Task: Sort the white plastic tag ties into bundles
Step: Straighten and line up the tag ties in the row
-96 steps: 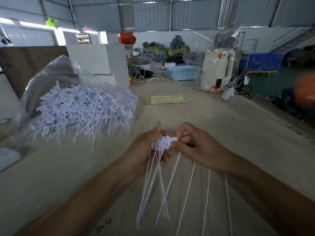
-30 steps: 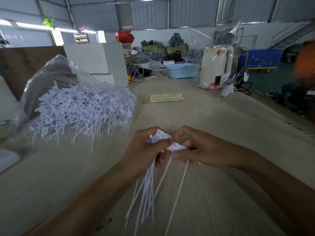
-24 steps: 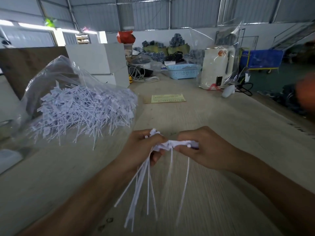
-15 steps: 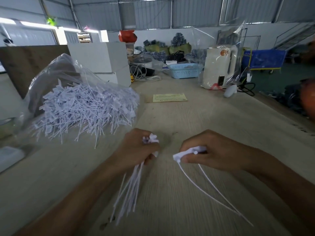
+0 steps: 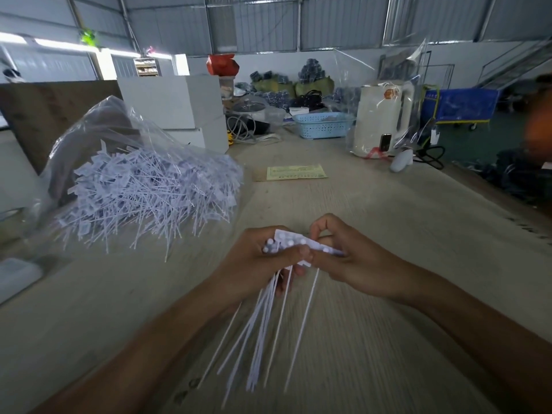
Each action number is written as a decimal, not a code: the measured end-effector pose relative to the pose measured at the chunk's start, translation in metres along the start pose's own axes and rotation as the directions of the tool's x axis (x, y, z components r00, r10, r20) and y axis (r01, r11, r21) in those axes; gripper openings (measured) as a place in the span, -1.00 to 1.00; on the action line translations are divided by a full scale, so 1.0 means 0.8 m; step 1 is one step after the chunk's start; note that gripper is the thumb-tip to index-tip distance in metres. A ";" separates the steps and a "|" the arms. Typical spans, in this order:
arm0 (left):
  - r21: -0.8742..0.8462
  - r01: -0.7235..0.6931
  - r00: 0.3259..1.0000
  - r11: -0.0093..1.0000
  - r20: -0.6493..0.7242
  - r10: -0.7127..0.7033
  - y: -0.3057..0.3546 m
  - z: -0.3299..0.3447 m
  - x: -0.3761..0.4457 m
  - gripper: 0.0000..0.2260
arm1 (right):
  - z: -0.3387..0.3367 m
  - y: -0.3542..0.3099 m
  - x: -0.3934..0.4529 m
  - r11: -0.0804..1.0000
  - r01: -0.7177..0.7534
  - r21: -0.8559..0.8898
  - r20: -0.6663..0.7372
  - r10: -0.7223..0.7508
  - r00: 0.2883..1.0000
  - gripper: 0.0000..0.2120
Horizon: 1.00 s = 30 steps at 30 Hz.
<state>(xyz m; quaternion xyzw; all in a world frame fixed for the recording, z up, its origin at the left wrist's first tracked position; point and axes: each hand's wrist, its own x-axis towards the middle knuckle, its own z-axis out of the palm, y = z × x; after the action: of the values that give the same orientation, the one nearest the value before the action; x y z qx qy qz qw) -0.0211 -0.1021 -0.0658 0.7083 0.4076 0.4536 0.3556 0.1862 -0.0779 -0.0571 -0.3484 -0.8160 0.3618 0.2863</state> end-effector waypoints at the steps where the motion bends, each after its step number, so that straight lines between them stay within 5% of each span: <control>1: -0.032 0.026 0.999 0.999 -0.026 -0.027 -0.001 0.000 0.000 -0.91 | -0.001 -0.002 -0.001 1.000 -0.001 0.030 0.034 0.000 0.999 -0.79; 5: -0.186 0.108 0.983 0.977 -0.127 -0.133 -0.003 -0.005 0.002 -0.83 | -0.008 -0.007 -0.001 0.992 -0.007 0.127 -0.022 0.010 1.000 -0.93; 7: -0.195 0.203 0.963 0.960 -0.139 -0.232 -0.002 -0.005 0.005 -0.79 | -0.005 -0.005 0.000 0.988 0.085 -0.128 -0.130 -0.102 0.986 -0.92; 9: -0.189 0.325 0.928 0.927 -0.123 -0.351 0.000 -0.010 0.008 -0.79 | -0.002 -0.010 0.000 0.782 0.253 -0.570 -0.085 -0.363 0.928 -0.92; 11: -0.215 0.405 0.898 0.889 -0.088 -0.431 0.004 -0.022 0.008 -0.80 | -0.010 -0.016 -0.002 0.509 0.410 -0.757 0.083 -0.548 0.833 -0.93; 13: -0.266 0.414 0.882 0.871 -0.121 -0.456 0.008 -0.034 0.005 -0.78 | -0.020 -0.022 -0.004 0.632 0.402 -0.663 0.001 -0.535 0.845 -0.91; 15: -0.337 0.347 0.893 0.875 -0.168 -0.418 0.012 -0.029 0.001 -0.81 | -0.023 -0.027 -0.003 0.919 0.294 -0.263 -0.184 -0.347 0.920 -0.91; 16: -0.340 0.308 0.909 0.888 -0.169 -0.380 0.014 -0.020 -0.002 -0.83 | -0.018 -0.027 0.001 0.969 0.229 -0.090 -0.210 -0.243 0.947 -0.92; 22: -0.381 0.288 0.884 0.878 -0.246 -0.397 0.027 0.010 -0.001 -0.80 | 0.013 -0.023 0.038 0.991 0.093 -0.096 -0.229 -0.113 0.967 -0.87; 26: -0.389 0.276 0.866 0.879 -0.297 -0.403 0.028 -0.052 -0.002 -0.78 | 0.033 -0.033 0.064 0.988 0.084 0.133 -0.059 -0.077 0.995 -0.89; 30: -0.560 0.157 0.637 0.813 -0.572 -0.517 0.012 -0.180 -0.003 -0.92 | 0.056 -0.033 0.077 0.983 0.100 0.153 0.042 -0.108 0.993 -0.81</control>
<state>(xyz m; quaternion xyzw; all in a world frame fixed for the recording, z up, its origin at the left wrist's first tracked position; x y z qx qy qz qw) -0.1537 -0.0891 -0.0095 0.2833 0.5201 0.6931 0.4109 0.1075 -0.0608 -0.0485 -0.2735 -0.8103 0.4156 0.3095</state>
